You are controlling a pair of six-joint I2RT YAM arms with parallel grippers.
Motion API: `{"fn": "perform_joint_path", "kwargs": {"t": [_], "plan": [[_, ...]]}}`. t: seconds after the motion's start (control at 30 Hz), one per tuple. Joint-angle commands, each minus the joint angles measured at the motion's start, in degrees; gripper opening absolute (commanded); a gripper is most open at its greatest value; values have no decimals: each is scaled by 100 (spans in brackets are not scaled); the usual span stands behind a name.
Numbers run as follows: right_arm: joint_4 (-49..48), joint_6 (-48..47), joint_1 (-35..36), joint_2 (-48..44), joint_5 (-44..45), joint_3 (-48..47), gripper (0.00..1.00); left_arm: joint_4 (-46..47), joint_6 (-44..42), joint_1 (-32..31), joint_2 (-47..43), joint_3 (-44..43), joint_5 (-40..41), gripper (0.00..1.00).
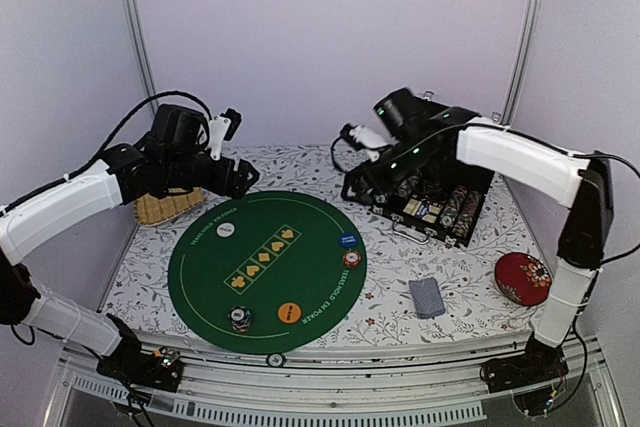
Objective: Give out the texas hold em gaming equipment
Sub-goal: Position the face-down deck piles at the center of the board.
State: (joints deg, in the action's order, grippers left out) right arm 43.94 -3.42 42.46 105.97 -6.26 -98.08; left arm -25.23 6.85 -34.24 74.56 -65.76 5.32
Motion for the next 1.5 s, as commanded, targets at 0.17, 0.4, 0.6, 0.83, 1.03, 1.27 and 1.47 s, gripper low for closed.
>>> {"fn": "perform_joint_path", "kwargs": {"t": [0.17, 0.4, 0.6, 0.83, 1.03, 1.27, 1.47], "plan": [[-742, -787, -1504, -1484, -1116, 801, 99, 1214, 35, 465, 150, 14, -245, 93], [-701, -879, -2227, -1731, -1524, 879, 99, 1758, 285, 884, 327, 405, -253, 93], [-995, -879, -2374, -1728, -1659, 917, 99, 1851, 288, 1158, 240, 694, -139, 93], [-1392, -897, -2373, -1635, -2051, 1151, 99, 1909, 188, 1269, 215, 784, 42, 93], [-1409, -897, -2371, -1712, -1763, 1280, 99, 1898, 159, 1337, 265, 781, 128, 94], [-1623, -1002, -2377, -2038, -1207, 1521, 99, 1902, 176, 1425, 303, 775, 83, 94], [-1835, -938, -2381, -2233, -823, 1655, 99, 1876, 194, 1446, 339, 762, 42, 94]]}}
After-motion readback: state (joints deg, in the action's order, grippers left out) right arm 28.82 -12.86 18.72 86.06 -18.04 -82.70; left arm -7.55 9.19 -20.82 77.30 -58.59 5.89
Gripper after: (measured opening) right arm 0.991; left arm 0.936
